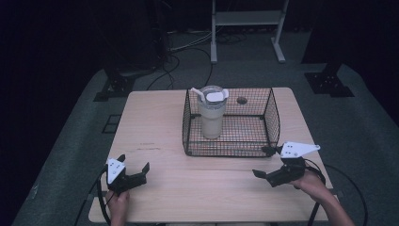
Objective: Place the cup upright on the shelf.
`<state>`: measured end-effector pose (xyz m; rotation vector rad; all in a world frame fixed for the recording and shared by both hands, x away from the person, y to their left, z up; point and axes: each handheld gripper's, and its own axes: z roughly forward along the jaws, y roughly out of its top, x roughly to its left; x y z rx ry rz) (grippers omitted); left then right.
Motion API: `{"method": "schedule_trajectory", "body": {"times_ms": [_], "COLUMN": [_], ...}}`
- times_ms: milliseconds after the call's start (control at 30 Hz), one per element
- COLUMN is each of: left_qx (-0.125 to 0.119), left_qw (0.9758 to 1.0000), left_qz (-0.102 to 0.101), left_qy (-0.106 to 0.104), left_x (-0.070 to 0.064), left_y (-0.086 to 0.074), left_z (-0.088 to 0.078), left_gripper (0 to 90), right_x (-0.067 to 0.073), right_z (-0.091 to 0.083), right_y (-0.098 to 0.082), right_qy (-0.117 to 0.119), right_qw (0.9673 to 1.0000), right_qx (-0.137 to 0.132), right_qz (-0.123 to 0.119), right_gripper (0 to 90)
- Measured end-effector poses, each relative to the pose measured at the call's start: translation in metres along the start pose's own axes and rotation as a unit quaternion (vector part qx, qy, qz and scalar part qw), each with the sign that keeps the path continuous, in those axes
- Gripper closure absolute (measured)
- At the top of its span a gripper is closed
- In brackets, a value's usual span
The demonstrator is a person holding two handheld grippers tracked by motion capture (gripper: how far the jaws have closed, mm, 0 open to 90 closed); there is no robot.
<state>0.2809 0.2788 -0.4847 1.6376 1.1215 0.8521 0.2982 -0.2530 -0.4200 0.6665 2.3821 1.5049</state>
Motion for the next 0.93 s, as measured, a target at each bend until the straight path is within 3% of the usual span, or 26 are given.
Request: {"method": "schedule_trajectory", "body": {"times_ms": [467,933], "left_qx": [0.001,0.001], "left_qw": [1.0,1.0], "left_qz": [0.001,0.001], "left_qy": [0.001,0.001], "left_x": [0.0,0.0], "left_y": [0.0,0.0], "left_z": [0.0,0.0], "left_gripper": [0.0,0.0], "right_x": [0.0,0.006], "right_z": [-0.007,-0.002], "right_y": [-0.025,-0.046], "right_qy": [-0.007,-0.013], "right_qw": [0.9997,0.9993], "right_qx": [0.001,0.006], "right_qz": [0.024,0.033], "right_gripper": [7.5,7.5]}}
